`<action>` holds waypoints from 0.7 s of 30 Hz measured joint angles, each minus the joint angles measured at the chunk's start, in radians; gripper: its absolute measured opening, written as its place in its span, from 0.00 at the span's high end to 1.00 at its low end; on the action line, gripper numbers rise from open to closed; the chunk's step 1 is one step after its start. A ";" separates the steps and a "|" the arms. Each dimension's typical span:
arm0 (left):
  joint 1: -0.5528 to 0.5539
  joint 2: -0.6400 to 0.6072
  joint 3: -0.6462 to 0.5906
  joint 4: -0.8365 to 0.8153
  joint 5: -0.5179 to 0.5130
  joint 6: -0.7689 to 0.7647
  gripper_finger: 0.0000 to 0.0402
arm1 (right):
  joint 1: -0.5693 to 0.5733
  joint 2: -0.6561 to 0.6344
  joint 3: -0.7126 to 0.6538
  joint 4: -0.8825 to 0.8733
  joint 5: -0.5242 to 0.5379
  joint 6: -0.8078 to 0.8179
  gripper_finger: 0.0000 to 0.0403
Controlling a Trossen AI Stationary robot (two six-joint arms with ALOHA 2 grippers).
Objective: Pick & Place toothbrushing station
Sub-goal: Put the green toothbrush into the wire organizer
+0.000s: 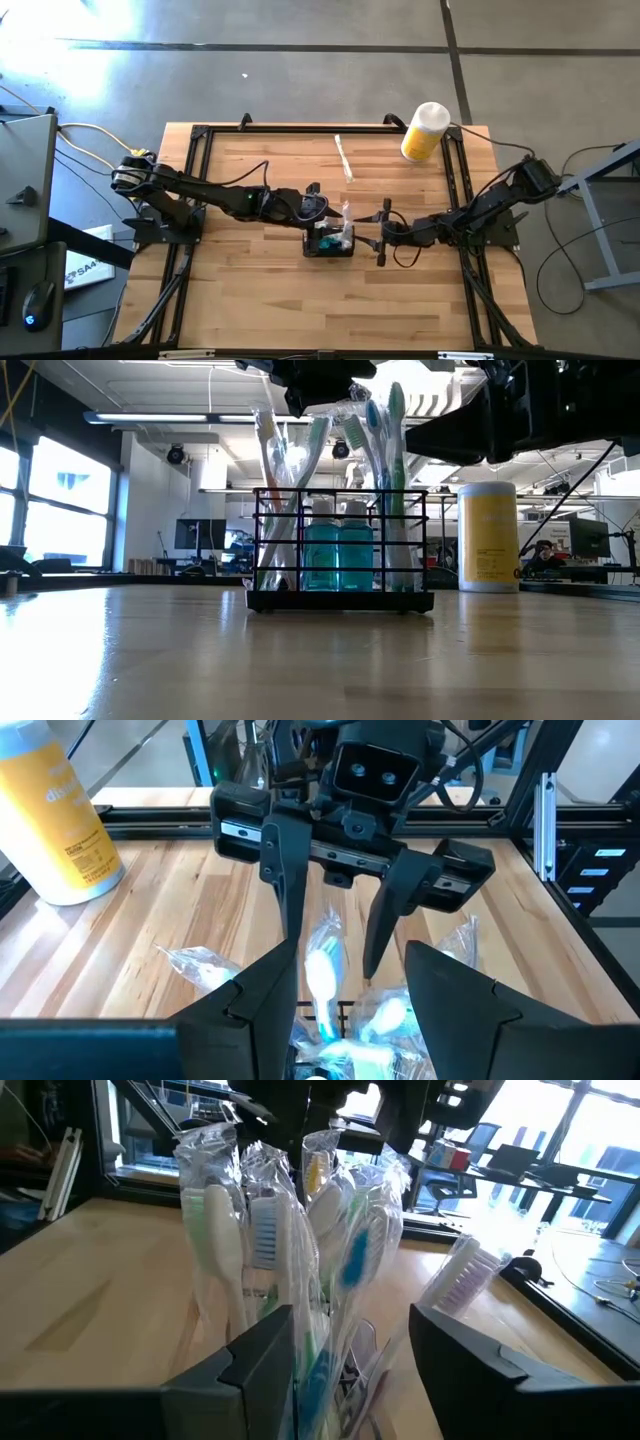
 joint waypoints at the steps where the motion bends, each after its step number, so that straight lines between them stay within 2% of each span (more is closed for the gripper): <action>1: 0.000 0.000 0.000 0.000 0.000 0.000 0.56 | 0.000 0.000 0.000 0.000 0.000 -0.002 0.52; 21: 0.000 -0.001 0.000 -0.001 0.000 0.000 0.56 | 0.107 0.000 0.000 0.108 0.002 -0.316 0.55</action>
